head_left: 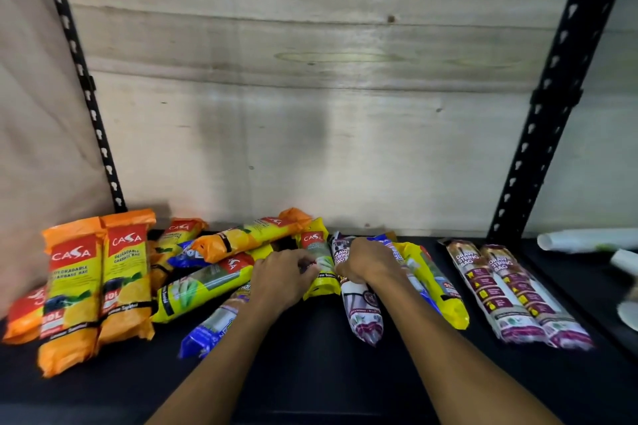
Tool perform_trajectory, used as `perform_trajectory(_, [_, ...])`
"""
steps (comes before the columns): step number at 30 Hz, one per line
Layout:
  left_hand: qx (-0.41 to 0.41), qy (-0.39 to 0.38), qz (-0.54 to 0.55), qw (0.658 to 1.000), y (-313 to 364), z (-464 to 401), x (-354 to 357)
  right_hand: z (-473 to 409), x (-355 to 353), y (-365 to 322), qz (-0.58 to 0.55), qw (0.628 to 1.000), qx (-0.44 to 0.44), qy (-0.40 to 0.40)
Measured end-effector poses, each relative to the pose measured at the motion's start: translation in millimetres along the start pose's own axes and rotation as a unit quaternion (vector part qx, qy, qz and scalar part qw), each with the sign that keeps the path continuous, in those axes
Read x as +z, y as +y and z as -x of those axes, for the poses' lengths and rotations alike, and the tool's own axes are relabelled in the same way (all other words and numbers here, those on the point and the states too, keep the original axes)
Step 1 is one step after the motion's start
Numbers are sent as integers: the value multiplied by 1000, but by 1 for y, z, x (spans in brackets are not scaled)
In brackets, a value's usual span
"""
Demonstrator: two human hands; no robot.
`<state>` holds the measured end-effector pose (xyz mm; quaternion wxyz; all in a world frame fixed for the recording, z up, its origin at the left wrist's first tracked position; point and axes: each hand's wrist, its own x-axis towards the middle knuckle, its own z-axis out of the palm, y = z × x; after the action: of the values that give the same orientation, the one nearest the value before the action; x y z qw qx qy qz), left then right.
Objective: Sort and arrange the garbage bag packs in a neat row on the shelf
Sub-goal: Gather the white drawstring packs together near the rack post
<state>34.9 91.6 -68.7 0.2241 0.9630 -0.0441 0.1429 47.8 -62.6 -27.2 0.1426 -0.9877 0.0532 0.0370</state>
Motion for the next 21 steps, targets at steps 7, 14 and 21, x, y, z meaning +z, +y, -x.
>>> perform_trajectory(7, [-19,10,72,997,7,-1,-4,10,-13,7,-47,999,0,8])
perform_trajectory(14, [-96,-87,327,936,64,13,-6,18,-43,46,-442,896,39,-34])
perform_trajectory(21, [-161,-244,568,770,121,25,3,25,-54,98,-562,824,70,0])
